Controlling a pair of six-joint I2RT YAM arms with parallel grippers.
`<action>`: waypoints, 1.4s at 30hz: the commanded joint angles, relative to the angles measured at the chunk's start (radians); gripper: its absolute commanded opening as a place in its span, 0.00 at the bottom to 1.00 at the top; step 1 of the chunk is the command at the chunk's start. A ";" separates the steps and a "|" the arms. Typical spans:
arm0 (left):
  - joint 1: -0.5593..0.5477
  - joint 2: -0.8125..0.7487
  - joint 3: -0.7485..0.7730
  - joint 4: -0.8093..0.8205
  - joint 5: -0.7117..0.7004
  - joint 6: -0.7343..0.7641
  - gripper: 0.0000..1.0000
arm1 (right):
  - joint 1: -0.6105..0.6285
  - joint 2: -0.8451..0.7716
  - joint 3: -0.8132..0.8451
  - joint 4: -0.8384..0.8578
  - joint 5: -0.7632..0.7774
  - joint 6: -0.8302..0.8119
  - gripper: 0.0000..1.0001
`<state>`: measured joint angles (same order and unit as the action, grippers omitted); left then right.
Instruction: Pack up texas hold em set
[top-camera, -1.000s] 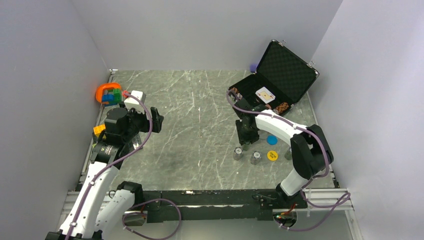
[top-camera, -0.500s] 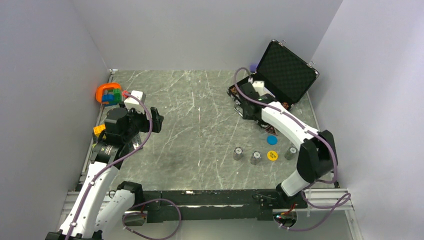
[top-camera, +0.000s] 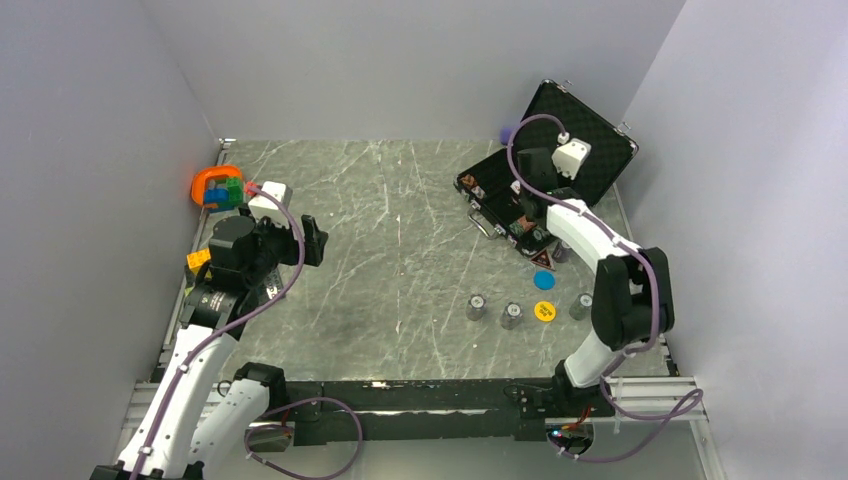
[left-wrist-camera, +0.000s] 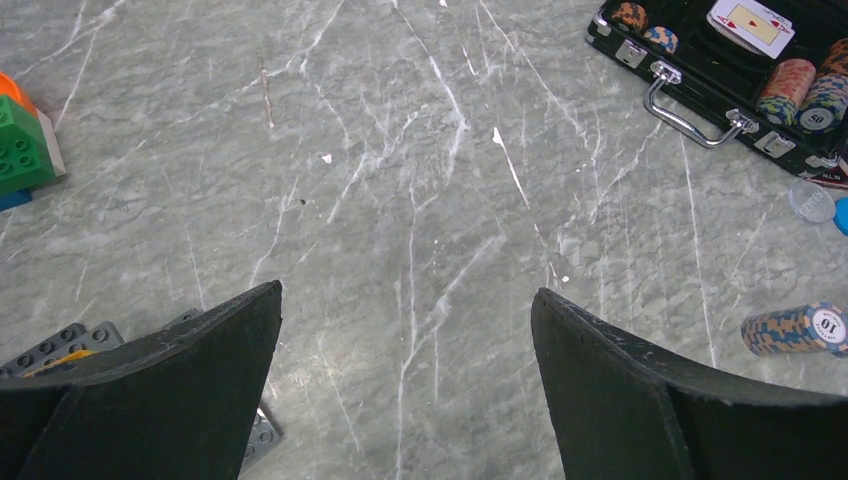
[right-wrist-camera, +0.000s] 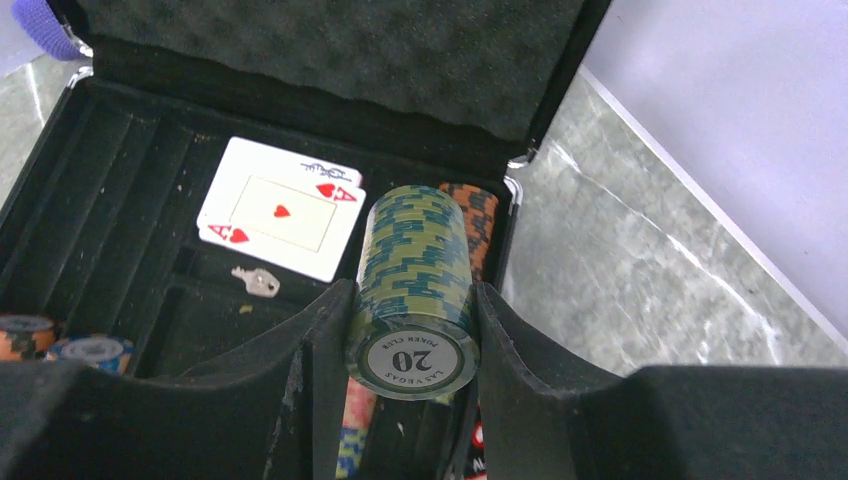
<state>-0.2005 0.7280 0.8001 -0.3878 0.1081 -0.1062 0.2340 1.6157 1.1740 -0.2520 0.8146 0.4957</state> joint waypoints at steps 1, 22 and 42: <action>-0.008 -0.010 0.019 0.001 0.004 0.003 0.98 | -0.021 0.066 0.037 0.230 0.088 -0.053 0.00; -0.014 -0.007 0.019 0.001 0.002 0.004 0.98 | -0.072 0.299 0.044 0.431 0.043 -0.202 0.00; -0.019 -0.007 0.019 0.000 0.001 0.005 0.98 | -0.115 0.369 0.122 0.290 0.012 -0.195 0.02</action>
<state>-0.2123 0.7284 0.8001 -0.3878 0.1078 -0.1062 0.1455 1.9831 1.2518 0.0158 0.8177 0.3054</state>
